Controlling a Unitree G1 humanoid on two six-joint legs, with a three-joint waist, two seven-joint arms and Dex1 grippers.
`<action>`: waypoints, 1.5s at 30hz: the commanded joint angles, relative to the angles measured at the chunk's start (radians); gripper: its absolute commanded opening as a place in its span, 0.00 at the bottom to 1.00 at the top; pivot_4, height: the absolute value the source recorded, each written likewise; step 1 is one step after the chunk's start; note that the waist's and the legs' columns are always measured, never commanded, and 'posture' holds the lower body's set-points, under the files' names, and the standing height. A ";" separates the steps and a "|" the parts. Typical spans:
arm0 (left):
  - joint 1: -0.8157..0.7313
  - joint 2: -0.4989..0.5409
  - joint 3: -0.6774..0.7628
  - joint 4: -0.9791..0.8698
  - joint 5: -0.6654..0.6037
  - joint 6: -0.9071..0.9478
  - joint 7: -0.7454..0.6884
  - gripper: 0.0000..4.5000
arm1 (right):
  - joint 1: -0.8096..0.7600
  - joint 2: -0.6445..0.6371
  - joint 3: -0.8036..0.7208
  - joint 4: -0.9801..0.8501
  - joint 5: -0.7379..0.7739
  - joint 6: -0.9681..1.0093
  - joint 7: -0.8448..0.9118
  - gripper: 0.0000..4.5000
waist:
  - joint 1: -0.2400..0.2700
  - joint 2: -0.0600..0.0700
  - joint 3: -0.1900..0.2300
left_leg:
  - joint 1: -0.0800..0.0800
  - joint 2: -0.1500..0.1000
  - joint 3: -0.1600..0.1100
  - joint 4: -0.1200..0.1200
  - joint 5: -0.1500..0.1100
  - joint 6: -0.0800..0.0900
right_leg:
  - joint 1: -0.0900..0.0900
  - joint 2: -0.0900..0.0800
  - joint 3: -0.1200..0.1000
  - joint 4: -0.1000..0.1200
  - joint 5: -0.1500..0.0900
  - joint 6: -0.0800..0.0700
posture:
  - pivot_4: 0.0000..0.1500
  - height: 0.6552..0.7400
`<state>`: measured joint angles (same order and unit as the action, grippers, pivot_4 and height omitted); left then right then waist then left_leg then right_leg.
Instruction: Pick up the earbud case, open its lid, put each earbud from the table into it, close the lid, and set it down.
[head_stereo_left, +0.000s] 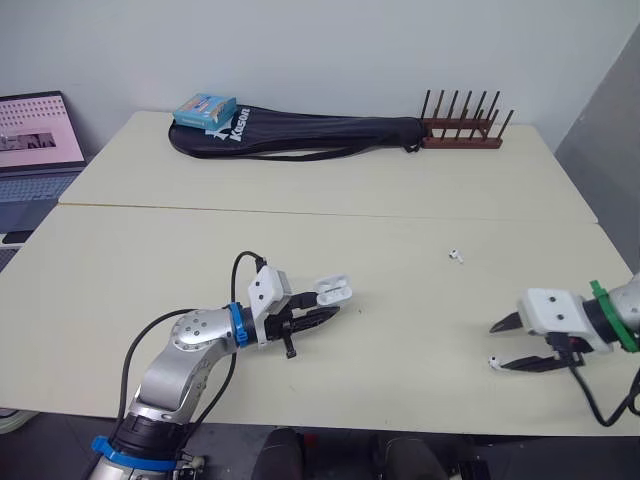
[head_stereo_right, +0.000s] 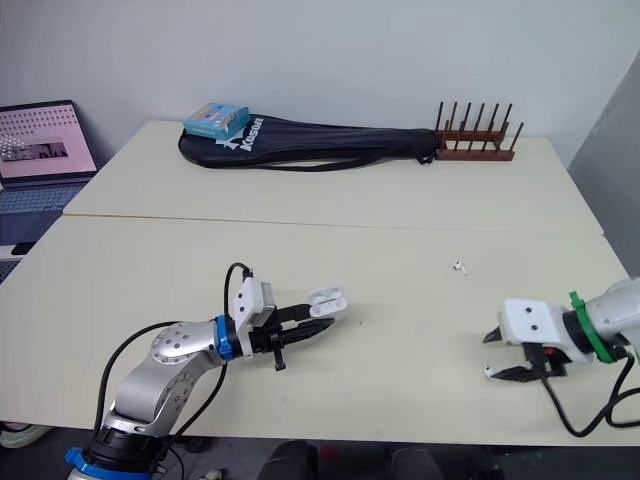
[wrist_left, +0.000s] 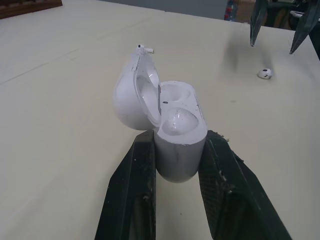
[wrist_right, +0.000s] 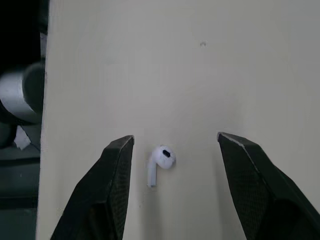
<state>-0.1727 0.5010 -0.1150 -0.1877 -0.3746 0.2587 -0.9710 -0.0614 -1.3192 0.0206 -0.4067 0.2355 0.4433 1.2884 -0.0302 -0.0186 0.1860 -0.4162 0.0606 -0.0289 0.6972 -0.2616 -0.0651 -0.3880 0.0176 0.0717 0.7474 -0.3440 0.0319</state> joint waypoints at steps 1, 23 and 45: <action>-0.022 -0.012 -0.007 -0.014 0.000 -0.014 0.003 0.18 | -0.022 0.004 0.042 -0.180 -0.034 0.247 -0.112 0.61 | -0.001 0.000 0.000 | 0.000 0.000 0.000 0.000 0.000 0.000 | 0.000 0.000 0.000 0.000 0.000 0.000 | 1.00 0.28; -0.009 -0.020 -0.017 -0.024 0.006 -0.020 0.024 0.18 | -0.045 0.031 0.158 -0.104 -0.123 0.335 -0.184 0.61 | 0.000 -0.001 0.000 | -0.001 -0.001 0.001 0.000 0.000 0.000 | 0.001 -0.001 0.000 -0.005 0.000 0.001 | 1.00 0.28; -0.013 -0.037 -0.032 -0.012 0.021 -0.026 0.022 0.18 | -0.096 0.048 0.151 -0.090 -0.055 0.380 -0.112 0.09 | -0.001 -0.001 0.000 | -0.001 -0.001 0.001 0.000 0.000 0.000 | 0.001 -0.001 0.000 -0.005 -0.001 0.001 | 1.00 0.28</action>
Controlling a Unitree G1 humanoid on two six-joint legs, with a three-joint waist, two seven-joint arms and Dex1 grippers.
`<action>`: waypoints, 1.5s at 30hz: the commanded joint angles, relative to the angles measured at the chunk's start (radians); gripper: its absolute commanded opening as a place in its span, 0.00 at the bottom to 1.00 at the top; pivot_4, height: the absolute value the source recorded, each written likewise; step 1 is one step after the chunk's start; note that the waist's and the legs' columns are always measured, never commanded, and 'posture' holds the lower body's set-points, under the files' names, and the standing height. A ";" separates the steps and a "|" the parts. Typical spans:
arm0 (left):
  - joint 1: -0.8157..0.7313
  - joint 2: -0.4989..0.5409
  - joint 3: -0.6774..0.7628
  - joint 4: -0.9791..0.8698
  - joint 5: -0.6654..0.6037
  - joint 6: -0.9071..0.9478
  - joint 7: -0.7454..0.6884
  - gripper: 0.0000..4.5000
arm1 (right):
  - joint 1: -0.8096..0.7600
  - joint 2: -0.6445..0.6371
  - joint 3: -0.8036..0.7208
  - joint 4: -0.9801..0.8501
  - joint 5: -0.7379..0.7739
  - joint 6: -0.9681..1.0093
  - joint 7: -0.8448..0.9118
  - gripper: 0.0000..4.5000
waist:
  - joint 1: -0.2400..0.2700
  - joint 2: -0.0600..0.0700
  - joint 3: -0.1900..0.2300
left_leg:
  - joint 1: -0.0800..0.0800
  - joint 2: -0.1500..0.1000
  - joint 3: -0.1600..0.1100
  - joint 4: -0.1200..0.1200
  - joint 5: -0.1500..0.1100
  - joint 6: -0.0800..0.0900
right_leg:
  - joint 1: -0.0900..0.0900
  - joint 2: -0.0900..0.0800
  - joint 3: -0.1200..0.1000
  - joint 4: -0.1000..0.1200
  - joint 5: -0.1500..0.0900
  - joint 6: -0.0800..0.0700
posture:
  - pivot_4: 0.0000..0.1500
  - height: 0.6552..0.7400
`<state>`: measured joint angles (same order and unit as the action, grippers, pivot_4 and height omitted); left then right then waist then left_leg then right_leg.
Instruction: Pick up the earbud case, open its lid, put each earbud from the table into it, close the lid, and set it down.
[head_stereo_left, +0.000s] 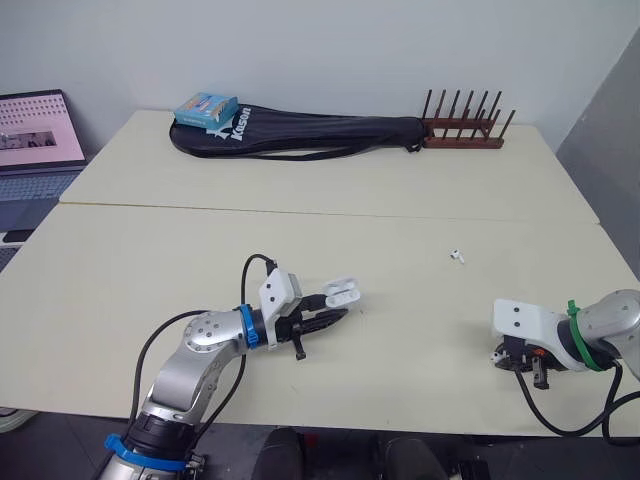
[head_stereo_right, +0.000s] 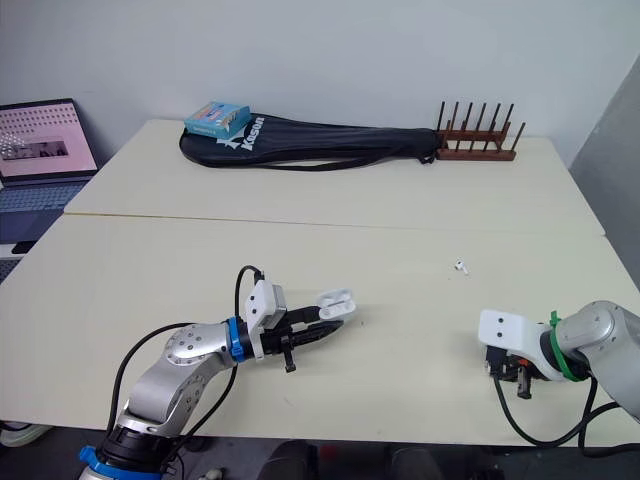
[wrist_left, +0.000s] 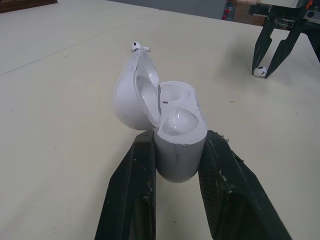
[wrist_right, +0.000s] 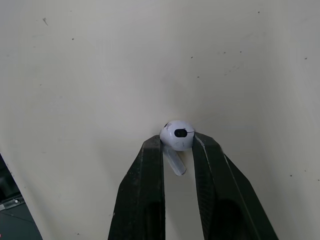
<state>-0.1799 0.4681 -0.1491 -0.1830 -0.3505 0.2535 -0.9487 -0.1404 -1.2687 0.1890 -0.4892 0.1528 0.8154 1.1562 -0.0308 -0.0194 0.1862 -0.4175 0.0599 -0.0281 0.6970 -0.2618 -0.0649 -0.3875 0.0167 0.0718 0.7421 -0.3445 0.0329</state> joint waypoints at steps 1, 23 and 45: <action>-0.006 -0.004 0.002 -0.013 -0.003 -0.023 -0.001 0.18 | -0.023 -0.001 -0.022 -0.008 0.035 0.010 0.023 0.09 | 0.000 0.000 0.000 | 0.000 0.000 0.000 0.000 0.000 0.000 | 0.000 0.000 0.000 0.000 0.000 0.000 | 1.00 0.28; -0.122 -0.116 0.026 0.097 0.032 -0.097 0.114 0.18 | -0.344 1.029 -0.363 -0.089 0.466 0.243 -0.592 0.09 | 0.004 -0.002 0.001 | -0.005 0.000 -0.004 -0.001 0.000 0.000 | -0.002 0.000 -0.004 0.000 0.001 -0.001 | 1.00 0.28; -0.192 -0.142 0.031 0.142 0.031 -0.101 0.101 0.18 | -0.121 1.219 -0.093 0.002 0.327 -0.133 -0.786 0.09 | -0.002 -0.001 0.001 | -0.006 0.000 -0.006 -0.001 0.000 0.000 | -0.003 0.001 -0.005 0.001 0.001 -0.001 | 1.00 0.28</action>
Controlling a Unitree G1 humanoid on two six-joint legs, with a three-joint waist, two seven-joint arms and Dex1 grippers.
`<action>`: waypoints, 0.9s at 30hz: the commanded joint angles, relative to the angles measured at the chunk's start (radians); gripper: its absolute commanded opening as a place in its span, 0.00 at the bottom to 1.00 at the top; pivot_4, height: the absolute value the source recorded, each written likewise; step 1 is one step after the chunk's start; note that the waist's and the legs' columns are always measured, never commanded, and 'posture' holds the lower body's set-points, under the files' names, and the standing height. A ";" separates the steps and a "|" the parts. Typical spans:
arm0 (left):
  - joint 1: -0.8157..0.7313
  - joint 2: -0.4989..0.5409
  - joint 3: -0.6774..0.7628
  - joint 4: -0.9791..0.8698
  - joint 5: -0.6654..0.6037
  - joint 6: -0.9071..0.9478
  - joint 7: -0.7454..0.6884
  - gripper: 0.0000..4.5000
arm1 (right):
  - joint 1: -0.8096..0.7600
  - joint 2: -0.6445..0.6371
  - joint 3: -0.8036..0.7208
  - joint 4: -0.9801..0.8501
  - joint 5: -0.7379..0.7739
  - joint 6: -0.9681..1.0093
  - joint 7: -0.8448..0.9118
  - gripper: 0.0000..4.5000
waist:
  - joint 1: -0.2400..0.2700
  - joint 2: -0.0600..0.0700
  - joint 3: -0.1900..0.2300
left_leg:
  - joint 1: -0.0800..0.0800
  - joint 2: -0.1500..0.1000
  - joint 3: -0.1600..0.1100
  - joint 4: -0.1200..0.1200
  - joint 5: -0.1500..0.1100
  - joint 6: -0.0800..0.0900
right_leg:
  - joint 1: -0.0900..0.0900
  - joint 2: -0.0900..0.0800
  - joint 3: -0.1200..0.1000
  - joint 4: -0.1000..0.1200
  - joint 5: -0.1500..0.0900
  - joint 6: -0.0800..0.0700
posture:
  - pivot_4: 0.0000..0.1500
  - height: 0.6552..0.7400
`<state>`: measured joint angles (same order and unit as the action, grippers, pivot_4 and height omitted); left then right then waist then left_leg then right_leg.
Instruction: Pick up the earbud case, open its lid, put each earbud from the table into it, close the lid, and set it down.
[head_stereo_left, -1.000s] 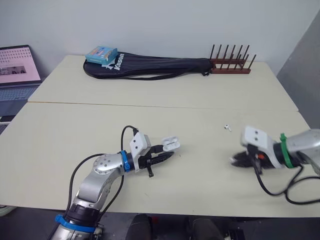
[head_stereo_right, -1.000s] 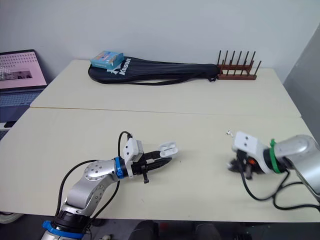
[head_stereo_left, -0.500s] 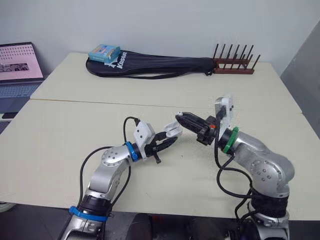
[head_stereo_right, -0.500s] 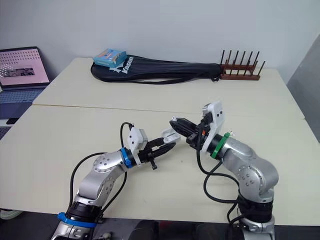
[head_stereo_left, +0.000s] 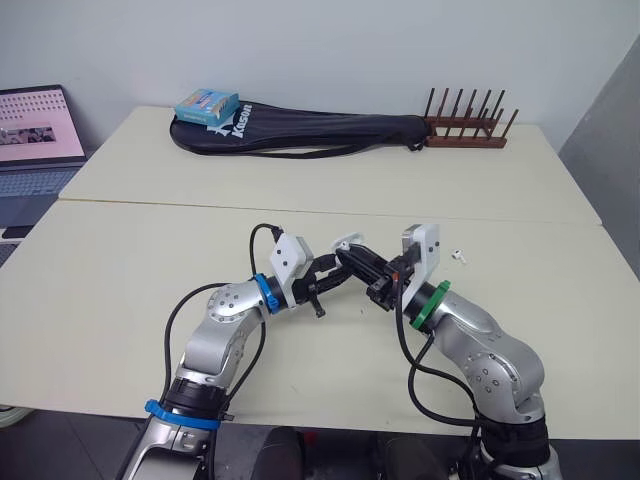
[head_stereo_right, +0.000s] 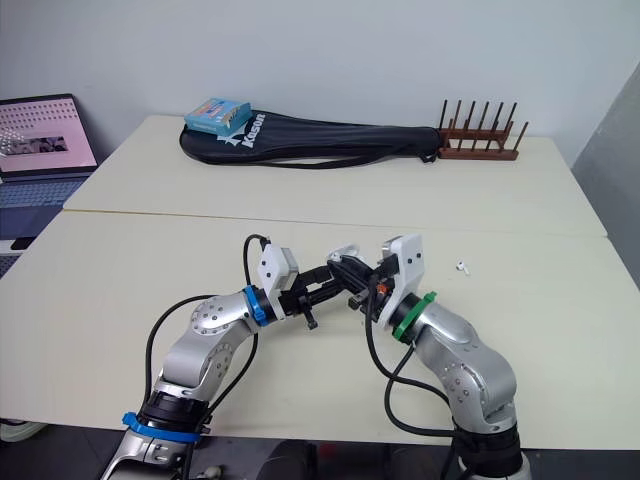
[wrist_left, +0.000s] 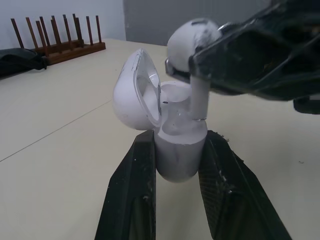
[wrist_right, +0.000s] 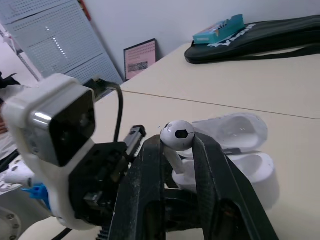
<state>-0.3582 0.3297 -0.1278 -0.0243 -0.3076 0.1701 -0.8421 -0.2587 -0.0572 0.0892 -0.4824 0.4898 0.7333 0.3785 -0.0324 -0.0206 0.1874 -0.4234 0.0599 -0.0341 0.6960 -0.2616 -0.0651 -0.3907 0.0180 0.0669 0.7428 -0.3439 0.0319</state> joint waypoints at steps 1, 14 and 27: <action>-0.013 -0.004 0.009 -0.019 -0.012 -0.017 -0.005 0.18 | -0.001 0.006 0.009 0.002 -0.013 -0.060 -0.011 0.09 | 0.000 0.000 0.000 | 0.000 0.000 0.000 0.000 0.000 0.000 | 0.000 0.000 0.000 0.000 0.000 0.000 | 1.00 0.28; -0.019 -0.005 0.011 -0.014 -0.012 -0.017 -0.004 0.18 | 0.019 0.004 0.087 0.031 -0.031 -0.097 -0.016 0.09 | 0.000 0.000 0.000 | 0.000 0.000 0.000 0.000 0.000 0.000 | 0.000 0.000 0.000 0.000 0.000 0.000 | 1.00 0.28; -0.025 -0.007 0.011 -0.009 -0.010 -0.024 -0.004 0.18 | 0.031 -0.044 0.149 0.029 -0.108 -0.113 -0.027 0.09 | 0.000 0.000 0.000 | 0.000 0.000 0.000 0.000 0.000 0.000 | 0.000 0.000 0.000 0.000 0.000 0.000 | 1.00 0.28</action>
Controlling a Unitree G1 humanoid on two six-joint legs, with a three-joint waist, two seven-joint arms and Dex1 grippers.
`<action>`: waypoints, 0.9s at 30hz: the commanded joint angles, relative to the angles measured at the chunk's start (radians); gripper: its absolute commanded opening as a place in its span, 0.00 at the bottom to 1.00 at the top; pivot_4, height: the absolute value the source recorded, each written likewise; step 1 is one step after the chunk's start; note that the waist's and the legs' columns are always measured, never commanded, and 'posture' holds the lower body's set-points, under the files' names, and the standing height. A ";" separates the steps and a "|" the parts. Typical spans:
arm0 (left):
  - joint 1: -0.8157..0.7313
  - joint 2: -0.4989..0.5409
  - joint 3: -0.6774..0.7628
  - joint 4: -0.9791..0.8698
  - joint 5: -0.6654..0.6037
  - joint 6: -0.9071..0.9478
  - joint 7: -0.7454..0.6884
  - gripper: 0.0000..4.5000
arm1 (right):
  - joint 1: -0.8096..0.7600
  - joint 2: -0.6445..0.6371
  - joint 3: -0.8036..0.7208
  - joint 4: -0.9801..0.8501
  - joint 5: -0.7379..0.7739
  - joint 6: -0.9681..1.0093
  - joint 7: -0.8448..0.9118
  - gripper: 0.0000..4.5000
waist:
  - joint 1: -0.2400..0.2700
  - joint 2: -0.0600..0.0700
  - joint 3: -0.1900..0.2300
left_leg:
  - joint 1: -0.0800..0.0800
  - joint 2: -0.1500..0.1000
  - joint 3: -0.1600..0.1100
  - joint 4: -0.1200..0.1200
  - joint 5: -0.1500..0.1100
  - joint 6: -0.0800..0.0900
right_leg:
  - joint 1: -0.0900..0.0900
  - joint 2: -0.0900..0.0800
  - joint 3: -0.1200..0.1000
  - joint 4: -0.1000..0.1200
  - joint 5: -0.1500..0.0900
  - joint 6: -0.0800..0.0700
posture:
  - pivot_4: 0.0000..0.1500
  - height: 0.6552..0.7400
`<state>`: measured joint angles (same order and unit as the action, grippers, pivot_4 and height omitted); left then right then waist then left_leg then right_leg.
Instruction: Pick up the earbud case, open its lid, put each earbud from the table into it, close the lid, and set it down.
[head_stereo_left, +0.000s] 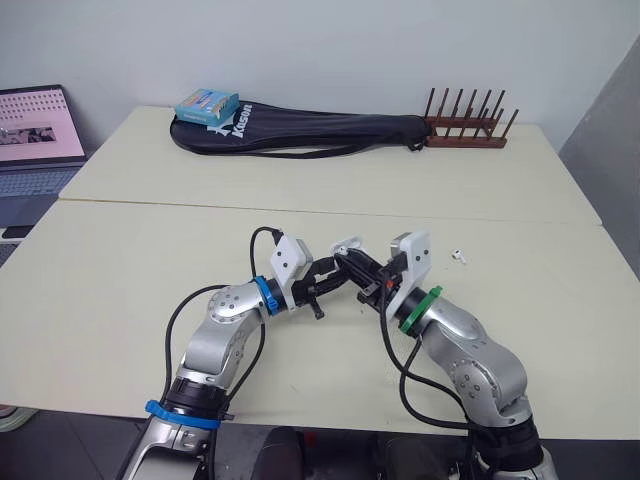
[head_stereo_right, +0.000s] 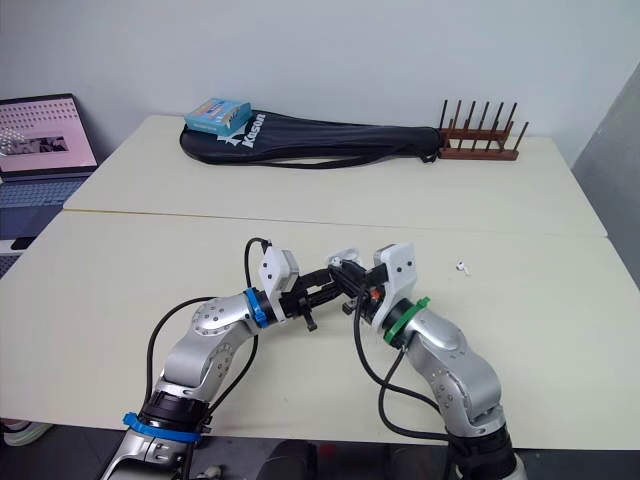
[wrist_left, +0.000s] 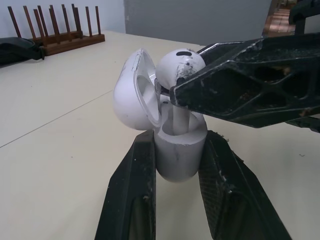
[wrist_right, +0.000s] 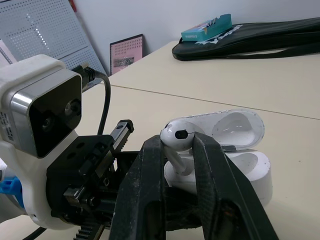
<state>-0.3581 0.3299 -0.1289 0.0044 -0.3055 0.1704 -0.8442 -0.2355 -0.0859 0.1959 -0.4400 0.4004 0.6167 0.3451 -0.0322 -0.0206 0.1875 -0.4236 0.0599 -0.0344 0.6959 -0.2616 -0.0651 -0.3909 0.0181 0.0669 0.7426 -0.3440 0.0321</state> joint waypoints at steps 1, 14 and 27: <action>-0.025 -0.007 0.012 -0.039 -0.012 -0.024 -0.002 0.18 | 0.008 -0.017 0.046 -0.015 -0.023 0.002 0.005 0.09 | 0.000 0.000 0.000 | 0.000 0.000 0.000 0.000 0.000 0.000 | 0.000 0.000 0.000 0.000 0.000 0.000 | 1.00 0.28; -0.015 -0.004 0.010 -0.050 -0.011 -0.021 -0.004 0.18 | -0.001 -0.037 0.006 -0.108 0.014 0.045 -0.007 1.00 | 0.000 0.000 0.000 | 0.000 0.000 0.000 0.000 0.000 0.000 | 0.000 0.000 0.000 0.000 0.000 0.000 | 1.00 0.28; -0.017 -0.006 0.011 -0.032 -0.010 -0.023 -0.008 0.18 | 0.083 -0.405 -0.295 -0.304 0.176 0.155 0.151 1.00 | 0.002 0.000 0.000 | -0.002 -0.001 -0.001 0.000 0.000 0.000 | 0.000 0.000 -0.001 -0.003 0.000 0.000 | 1.00 0.28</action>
<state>-0.3618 0.3261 -0.1292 0.0023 -0.3037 0.1694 -0.8453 -0.1816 -0.4377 -0.0199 -0.7029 0.5693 0.7888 0.4545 -0.0299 -0.0206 0.1876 -0.4257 0.0591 -0.0356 0.6955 -0.2617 -0.0650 -0.3901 0.0177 0.0656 0.7379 -0.3440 0.0321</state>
